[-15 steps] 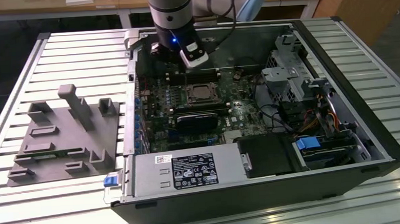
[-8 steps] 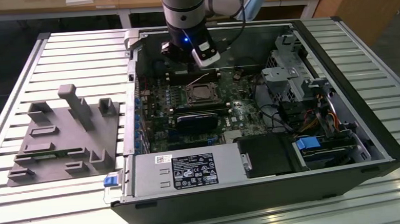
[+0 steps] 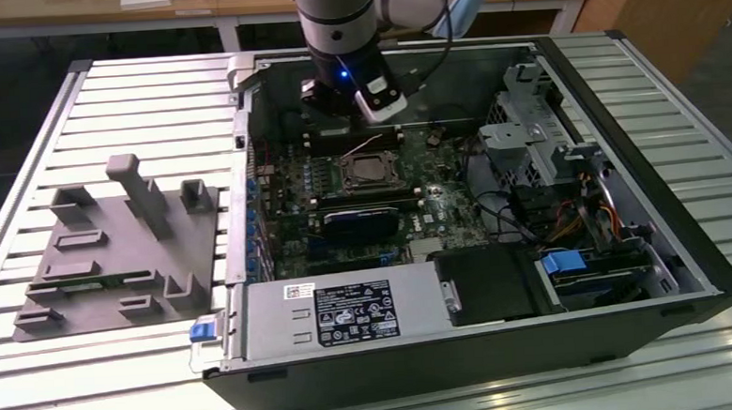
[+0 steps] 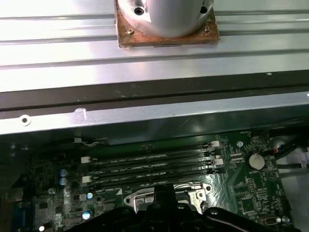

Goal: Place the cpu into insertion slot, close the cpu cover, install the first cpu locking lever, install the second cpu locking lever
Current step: 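Install the first cpu locking lever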

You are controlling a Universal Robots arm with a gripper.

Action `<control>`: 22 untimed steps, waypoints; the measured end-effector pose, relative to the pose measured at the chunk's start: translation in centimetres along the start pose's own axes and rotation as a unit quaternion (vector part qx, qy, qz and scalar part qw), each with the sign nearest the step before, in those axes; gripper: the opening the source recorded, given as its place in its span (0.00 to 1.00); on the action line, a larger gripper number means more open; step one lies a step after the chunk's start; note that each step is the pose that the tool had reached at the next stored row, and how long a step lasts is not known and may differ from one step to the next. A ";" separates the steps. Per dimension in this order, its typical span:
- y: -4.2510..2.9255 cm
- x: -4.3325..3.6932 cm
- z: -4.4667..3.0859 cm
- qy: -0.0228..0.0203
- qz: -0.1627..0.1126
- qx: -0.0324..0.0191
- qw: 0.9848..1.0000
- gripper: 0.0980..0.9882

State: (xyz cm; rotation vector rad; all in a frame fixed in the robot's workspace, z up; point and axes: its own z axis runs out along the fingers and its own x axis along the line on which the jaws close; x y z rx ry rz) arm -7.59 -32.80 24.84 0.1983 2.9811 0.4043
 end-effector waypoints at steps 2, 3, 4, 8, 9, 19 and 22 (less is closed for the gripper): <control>-0.02 0.00 0.06 -0.010 -0.003 -0.002 1.000 0.01; -0.02 0.01 0.11 -0.014 -0.004 -0.002 1.000 0.01; -0.04 0.01 0.15 -0.017 -0.005 -0.003 1.000 0.01; -0.10 0.04 0.35 -0.030 -0.009 -0.005 0.999 0.01; -0.12 0.04 0.41 -0.033 -0.010 -0.005 0.999 0.01; -0.25 0.15 0.82 -0.041 -0.014 -0.007 0.999 0.01; -0.31 0.36 0.94 -0.055 -0.017 -0.009 0.998 0.01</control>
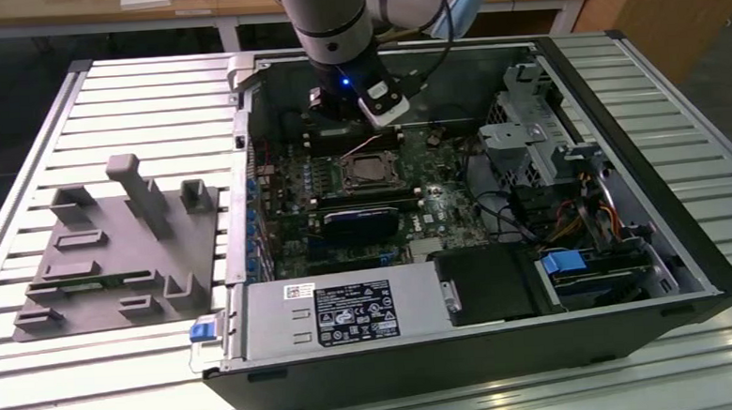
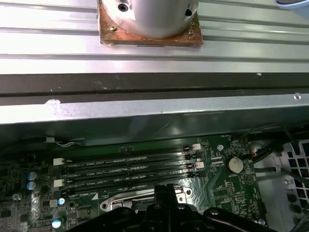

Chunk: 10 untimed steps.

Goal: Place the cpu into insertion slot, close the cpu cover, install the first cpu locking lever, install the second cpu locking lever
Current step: 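Install the first cpu locking lever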

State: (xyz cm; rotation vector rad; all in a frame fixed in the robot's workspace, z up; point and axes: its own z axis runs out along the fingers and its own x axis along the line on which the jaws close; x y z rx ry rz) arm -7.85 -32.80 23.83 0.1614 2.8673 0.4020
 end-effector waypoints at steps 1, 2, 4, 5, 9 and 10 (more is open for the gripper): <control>-0.02 0.09 0.03 -0.004 -0.001 -0.001 1.000 0.01; -0.05 0.21 0.08 -0.008 -0.002 -0.001 1.000 0.01; -0.13 0.43 0.26 -0.012 -0.003 -0.002 1.000 0.01; -0.19 0.54 0.39 -0.013 -0.004 -0.002 1.000 0.01; -0.36 0.75 0.94 -0.014 -0.002 -0.002 1.000 0.01; -0.39 0.77 1.04 -0.014 -0.001 -0.001 1.000 0.01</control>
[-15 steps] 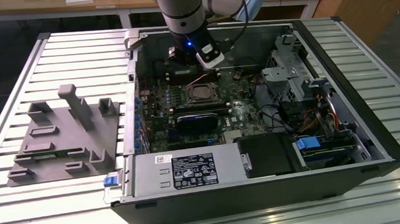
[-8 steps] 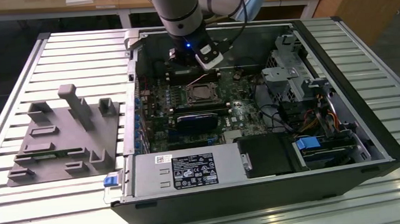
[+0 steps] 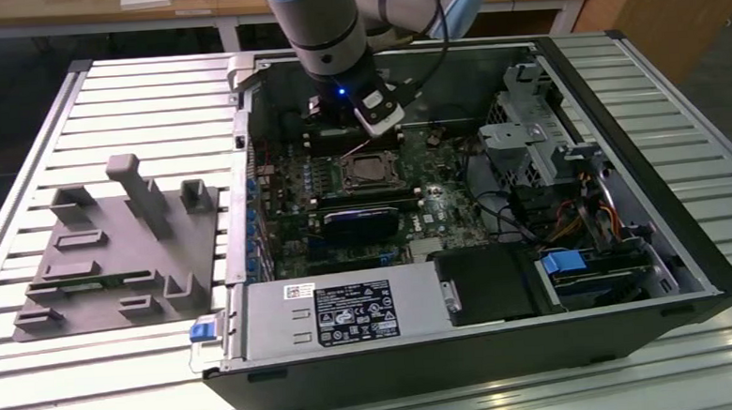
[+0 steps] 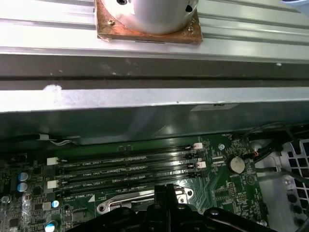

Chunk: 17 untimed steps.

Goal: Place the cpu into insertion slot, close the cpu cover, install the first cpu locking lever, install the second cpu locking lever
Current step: 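Install the first cpu locking lever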

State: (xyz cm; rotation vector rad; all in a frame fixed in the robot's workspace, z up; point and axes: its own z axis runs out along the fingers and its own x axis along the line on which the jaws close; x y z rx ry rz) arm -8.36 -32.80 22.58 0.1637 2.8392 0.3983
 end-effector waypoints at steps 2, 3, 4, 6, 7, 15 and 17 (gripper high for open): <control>-0.04 0.04 0.13 -0.002 0.008 0.002 1.000 0.01; -0.06 0.05 0.19 -0.004 0.012 0.004 1.000 0.01; -0.08 0.07 0.25 -0.005 0.018 0.005 1.000 0.01; -0.10 0.11 0.39 -0.009 0.028 0.008 1.000 0.01; -0.09 0.13 0.47 -0.009 0.030 0.008 0.999 0.01; 0.61 0.43 1.32 -0.010 0.031 0.013 0.999 0.01; 0.85 0.50 1.49 -0.010 0.030 0.014 0.999 0.01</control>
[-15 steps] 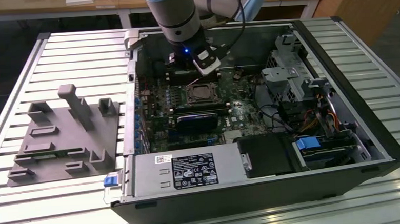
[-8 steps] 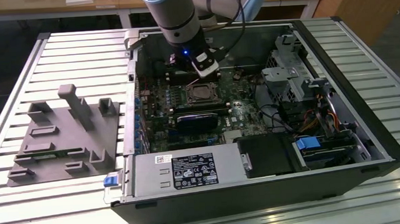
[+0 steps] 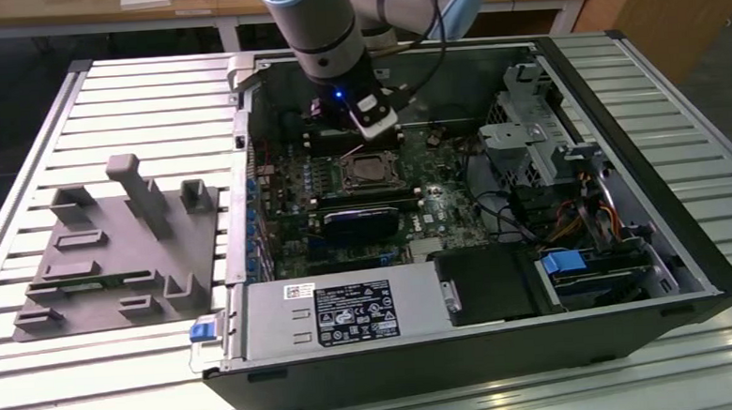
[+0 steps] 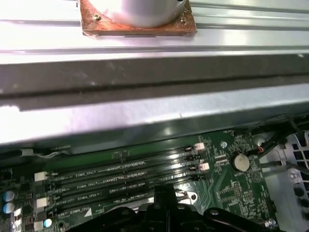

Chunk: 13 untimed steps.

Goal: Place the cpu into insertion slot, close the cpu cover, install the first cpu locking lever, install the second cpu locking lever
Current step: 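Install the first cpu locking lever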

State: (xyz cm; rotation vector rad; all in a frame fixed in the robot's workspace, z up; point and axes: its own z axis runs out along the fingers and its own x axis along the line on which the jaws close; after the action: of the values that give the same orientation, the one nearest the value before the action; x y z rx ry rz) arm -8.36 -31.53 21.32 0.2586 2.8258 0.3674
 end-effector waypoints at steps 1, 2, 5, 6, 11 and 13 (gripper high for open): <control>0.12 0.04 0.07 0.000 0.000 0.001 1.000 0.01; 0.24 0.08 0.14 0.000 0.000 0.001 1.000 0.01; 0.50 0.16 0.29 -0.001 0.000 0.003 1.000 0.01; 0.51 0.18 0.35 -0.001 0.000 0.004 1.000 0.01; 0.44 0.25 0.59 -0.003 0.004 0.007 1.000 0.01; 0.42 0.27 0.66 -0.004 0.007 0.009 1.000 0.01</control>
State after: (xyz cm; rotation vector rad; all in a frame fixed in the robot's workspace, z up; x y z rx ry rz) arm -8.36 -30.93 20.75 0.2842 2.8225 0.3449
